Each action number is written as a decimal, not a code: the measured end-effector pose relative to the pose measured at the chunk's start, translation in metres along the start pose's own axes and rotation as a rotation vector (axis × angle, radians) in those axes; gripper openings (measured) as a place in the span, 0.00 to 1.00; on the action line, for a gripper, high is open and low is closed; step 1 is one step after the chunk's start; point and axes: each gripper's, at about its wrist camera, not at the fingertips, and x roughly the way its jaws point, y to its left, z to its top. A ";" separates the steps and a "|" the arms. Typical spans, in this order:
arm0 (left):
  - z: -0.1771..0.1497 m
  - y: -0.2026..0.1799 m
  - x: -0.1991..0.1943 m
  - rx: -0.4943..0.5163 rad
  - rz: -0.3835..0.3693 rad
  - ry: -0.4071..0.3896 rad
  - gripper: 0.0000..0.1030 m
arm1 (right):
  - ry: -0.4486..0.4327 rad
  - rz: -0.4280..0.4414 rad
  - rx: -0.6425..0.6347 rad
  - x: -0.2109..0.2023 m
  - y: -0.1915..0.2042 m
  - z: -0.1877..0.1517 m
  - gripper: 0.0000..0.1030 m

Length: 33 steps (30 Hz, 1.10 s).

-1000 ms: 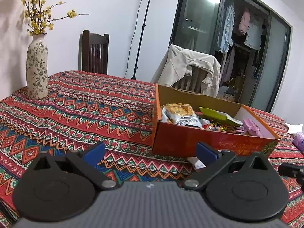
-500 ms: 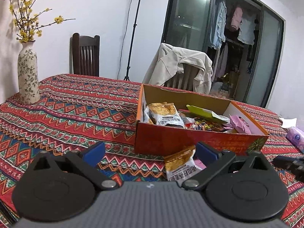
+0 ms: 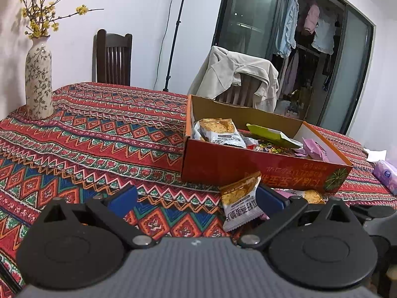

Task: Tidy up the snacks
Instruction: 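Grasp a white oat-cracker packet with the left gripper while the right grasps a white packet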

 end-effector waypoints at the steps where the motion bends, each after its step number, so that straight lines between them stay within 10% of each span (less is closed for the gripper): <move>1: 0.000 0.001 0.001 -0.004 0.001 0.001 1.00 | 0.000 0.009 0.000 0.000 0.000 -0.001 0.72; 8: 0.000 0.000 0.003 -0.008 -0.004 0.009 1.00 | -0.018 0.059 0.007 -0.014 -0.002 -0.006 0.41; 33: 0.007 -0.050 0.034 0.101 0.010 0.084 1.00 | -0.244 -0.107 0.245 -0.065 -0.091 -0.028 0.40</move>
